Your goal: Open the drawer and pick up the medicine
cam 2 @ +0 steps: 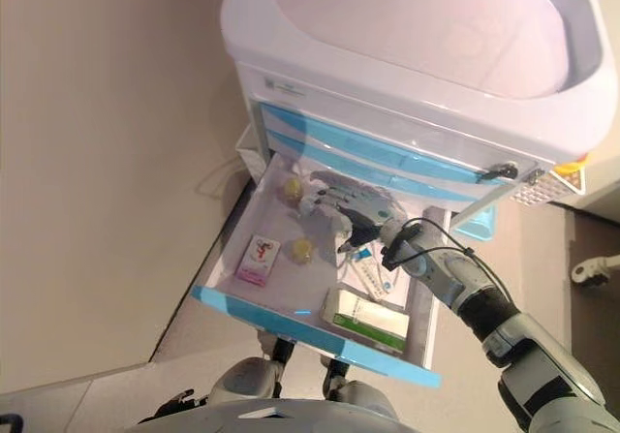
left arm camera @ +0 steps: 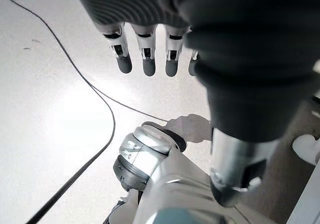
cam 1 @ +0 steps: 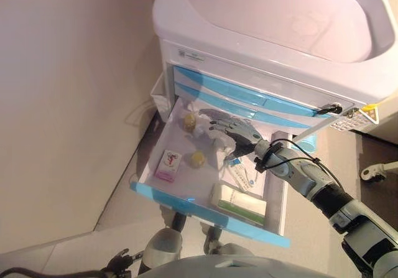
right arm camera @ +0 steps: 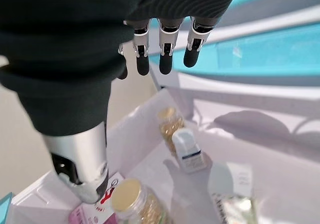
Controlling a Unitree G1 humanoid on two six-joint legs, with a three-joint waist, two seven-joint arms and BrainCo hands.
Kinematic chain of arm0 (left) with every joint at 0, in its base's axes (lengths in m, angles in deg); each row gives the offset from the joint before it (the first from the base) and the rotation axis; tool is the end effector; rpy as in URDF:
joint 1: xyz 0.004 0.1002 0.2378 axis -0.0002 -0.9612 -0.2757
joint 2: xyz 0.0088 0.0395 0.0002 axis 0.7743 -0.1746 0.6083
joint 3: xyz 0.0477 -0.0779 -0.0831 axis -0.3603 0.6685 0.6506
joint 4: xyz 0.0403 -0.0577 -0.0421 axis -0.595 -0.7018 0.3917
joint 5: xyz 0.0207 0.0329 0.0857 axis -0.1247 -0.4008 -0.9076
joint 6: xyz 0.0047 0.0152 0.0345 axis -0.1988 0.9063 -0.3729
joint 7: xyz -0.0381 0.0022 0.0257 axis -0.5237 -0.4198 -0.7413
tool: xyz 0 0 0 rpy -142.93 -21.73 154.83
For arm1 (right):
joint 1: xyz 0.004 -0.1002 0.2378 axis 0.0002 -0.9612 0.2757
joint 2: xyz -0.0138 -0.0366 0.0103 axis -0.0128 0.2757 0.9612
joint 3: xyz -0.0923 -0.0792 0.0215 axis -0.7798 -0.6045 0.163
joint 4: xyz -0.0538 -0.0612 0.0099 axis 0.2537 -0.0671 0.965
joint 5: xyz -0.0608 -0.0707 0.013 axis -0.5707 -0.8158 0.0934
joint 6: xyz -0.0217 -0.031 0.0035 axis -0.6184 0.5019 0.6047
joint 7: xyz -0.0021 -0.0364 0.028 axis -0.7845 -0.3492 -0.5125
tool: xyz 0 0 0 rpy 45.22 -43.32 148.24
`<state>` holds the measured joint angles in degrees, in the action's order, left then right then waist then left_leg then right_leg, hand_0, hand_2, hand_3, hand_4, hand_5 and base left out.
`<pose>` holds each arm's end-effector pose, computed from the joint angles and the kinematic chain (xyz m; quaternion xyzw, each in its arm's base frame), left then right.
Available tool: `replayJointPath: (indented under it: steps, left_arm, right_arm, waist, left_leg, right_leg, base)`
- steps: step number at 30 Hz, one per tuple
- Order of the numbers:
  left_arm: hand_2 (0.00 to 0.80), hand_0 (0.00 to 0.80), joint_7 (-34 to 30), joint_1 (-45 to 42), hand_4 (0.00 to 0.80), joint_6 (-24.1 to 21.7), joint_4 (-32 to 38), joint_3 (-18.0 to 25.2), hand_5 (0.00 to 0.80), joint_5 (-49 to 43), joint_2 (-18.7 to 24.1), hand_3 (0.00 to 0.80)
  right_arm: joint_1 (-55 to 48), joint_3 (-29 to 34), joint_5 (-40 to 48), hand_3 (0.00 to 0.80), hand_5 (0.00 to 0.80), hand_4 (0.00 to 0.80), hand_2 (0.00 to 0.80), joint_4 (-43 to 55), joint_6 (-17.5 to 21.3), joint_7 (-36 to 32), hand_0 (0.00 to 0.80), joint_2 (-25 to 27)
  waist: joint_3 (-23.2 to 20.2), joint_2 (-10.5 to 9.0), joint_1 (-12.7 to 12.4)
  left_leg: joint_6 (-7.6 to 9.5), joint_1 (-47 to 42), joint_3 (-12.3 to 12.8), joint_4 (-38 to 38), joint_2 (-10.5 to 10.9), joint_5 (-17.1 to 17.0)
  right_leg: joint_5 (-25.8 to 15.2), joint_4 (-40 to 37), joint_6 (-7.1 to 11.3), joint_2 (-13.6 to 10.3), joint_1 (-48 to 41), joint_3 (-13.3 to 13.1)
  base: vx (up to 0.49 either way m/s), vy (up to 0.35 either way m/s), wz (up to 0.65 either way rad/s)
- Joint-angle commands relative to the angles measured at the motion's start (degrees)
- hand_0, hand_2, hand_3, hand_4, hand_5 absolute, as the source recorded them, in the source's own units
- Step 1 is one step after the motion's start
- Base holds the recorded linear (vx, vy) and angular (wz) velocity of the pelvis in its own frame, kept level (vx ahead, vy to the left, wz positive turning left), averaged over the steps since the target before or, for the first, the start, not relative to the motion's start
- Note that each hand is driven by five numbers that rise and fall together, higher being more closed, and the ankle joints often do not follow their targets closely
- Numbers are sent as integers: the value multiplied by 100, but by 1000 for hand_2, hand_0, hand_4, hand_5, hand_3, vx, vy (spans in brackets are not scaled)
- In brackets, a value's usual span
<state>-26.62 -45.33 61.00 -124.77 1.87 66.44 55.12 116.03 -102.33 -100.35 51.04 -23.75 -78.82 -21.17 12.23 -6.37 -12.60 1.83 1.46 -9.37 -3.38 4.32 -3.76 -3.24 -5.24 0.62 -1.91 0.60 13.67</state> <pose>0.0317 0.2481 -0.1278 -0.0109 0.5717 0.1255 0.8108 0.2626 -0.1711 0.0450 -0.5779 -0.1697 0.3130 0.7343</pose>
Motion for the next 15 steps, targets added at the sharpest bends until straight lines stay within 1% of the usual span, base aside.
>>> replayJointPath:
  steps: [1,7,15]
  left_arm:
    - [0,0,2,45,0,-46,-139,-116,0,-68,56,0]
    - [0,0,-11,16,0,-68,-145,-118,0,-173,35,0]
    - [0,0,-53,-30,0,-112,-170,-111,0,-322,-7,0]
  right_arm:
    - [331,-354,-117,0,0,0,0,3,-74,-31,0,-193]
    - [327,-494,-392,0,0,0,0,-556,-135,-16,0,-451]
    - [281,-587,-719,0,0,0,0,-970,-133,128,0,-720]
  waist:
    - [-149,12,-207]
    - [-170,24,-323]
    - [-225,47,-403]
  left_leg:
    - [-29,156,-194,-73,197,268]
    - [-65,150,-346,-90,221,227]
    - [-78,150,-448,-87,248,188]
  right_leg:
    - [486,523,116,50,-127,164]
    - [507,498,111,34,-204,299]
    - [517,477,95,38,-255,370]
  base:
    - [7,-24,31]
    - [29,-10,14]
    - [39,2,5]
